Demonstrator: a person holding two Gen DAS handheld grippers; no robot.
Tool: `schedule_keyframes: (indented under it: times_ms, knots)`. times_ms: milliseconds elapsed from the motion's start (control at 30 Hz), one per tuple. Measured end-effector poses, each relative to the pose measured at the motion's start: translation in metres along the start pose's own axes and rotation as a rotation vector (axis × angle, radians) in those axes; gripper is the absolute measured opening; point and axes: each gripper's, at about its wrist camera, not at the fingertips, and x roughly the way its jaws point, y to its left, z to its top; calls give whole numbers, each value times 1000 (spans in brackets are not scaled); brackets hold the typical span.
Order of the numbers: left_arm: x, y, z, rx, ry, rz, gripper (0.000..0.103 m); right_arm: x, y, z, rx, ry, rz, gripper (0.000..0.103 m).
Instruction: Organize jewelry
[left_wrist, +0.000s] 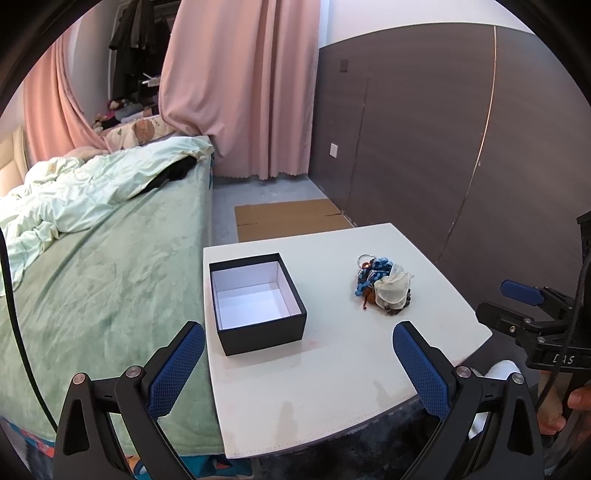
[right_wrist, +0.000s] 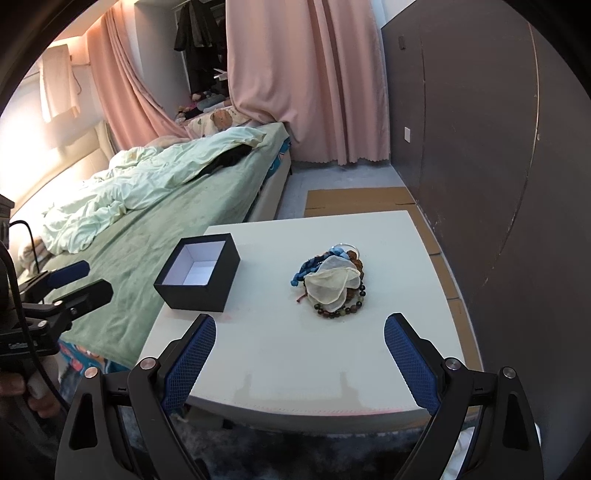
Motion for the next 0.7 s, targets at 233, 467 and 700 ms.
schedule_keyframes:
  times_ms: [233,467,700]
  knots:
    - [-3,0,0,1,2,-3,102,-1,-1,-1,7,-8,-8,93]
    - [-4,-2,0,3,-3,-4,102,-2,0,-3,4,-8,-11,93]
    - [-3,-5,0,4,-8,-6,102,-3,2,-2,6,-11,-2,93]
